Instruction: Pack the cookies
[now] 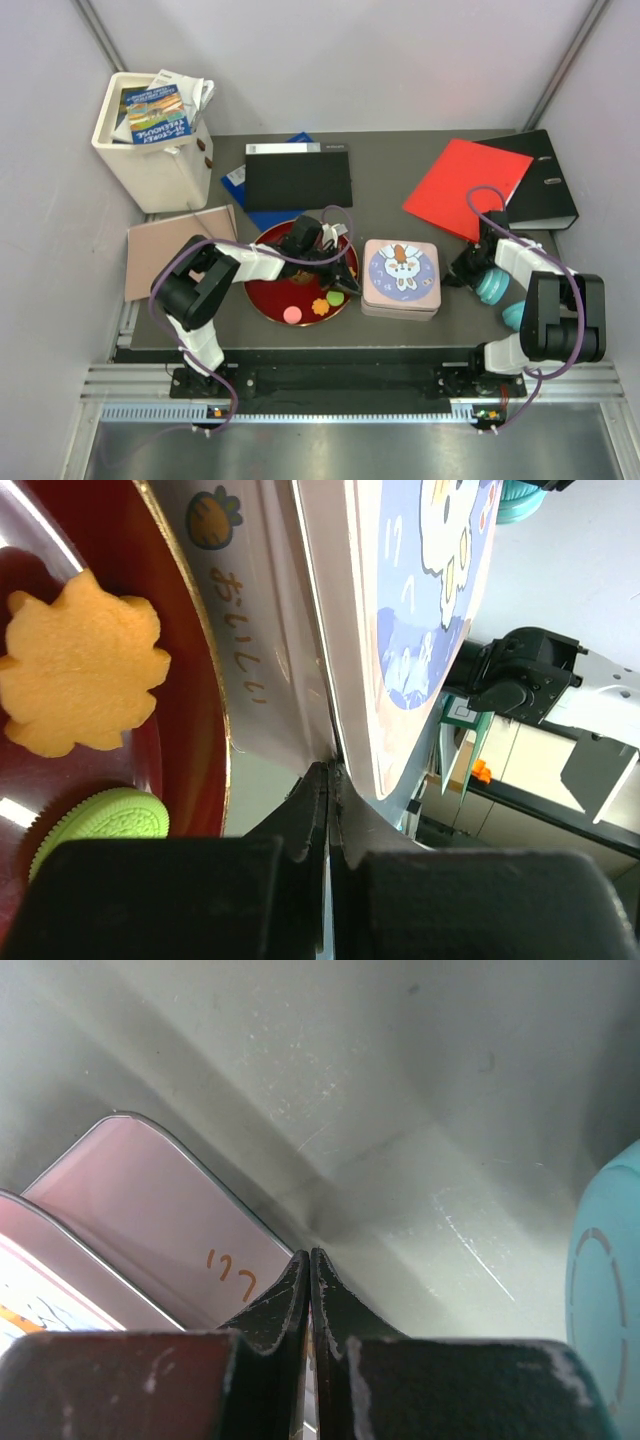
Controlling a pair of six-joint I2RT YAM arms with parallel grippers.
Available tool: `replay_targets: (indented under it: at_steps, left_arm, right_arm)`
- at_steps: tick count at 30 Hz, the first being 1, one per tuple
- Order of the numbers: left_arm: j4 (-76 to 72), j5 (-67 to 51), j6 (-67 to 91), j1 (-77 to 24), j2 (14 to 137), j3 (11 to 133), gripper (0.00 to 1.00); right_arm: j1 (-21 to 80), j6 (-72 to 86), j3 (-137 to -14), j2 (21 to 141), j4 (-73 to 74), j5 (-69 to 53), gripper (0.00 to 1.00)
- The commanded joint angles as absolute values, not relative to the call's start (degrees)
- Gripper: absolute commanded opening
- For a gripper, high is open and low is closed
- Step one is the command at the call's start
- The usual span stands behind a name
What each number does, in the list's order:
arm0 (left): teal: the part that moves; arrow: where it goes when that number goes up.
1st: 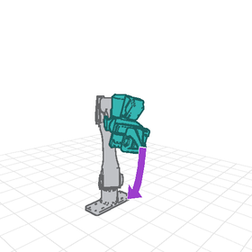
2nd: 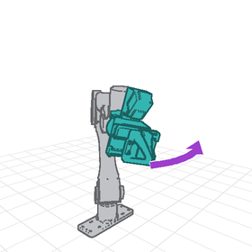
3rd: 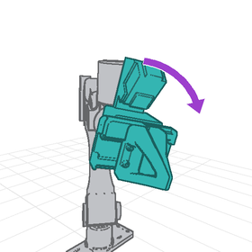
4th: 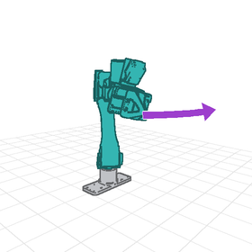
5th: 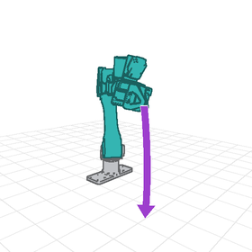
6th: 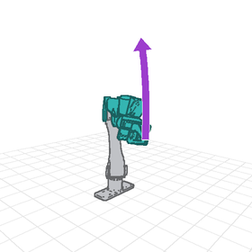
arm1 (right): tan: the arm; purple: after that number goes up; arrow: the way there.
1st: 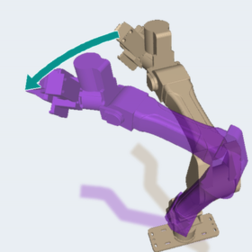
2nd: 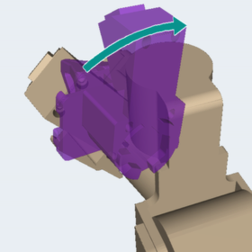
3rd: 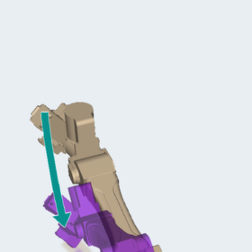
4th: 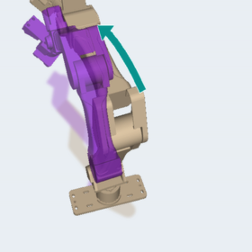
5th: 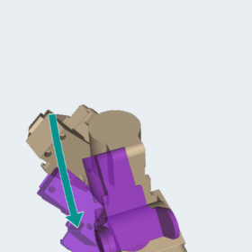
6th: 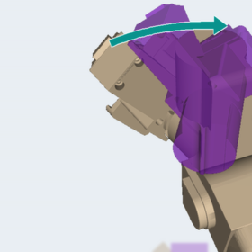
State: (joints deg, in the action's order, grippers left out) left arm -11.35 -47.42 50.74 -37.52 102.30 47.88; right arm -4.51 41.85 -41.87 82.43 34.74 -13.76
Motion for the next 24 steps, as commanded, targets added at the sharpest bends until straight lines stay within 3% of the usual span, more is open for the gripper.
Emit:
replay_targets:
  at_steps: [1, 16, 24]
  left_arm:
    - [-9.8, -49.0, 48.0, -38.0, 101.6, 50.4, 0.00]
    - [-0.1, -47.3, 40.2, -37.8, 99.6, 49.7, 0.00]
    - [6.9, -41.9, 38.8, -34.6, 94.6, 48.3, 0.00]
  right_arm:
    - [-5.4, 42.0, -42.5, 80.9, 34.0, -13.1, 0.00]
    - [-5.4, 41.9, -43.0, 79.5, 35.2, -11.7, 0.00]
    - [-5.4, 44.0, -47.6, 72.0, 39.9, -7.0, 0.00]
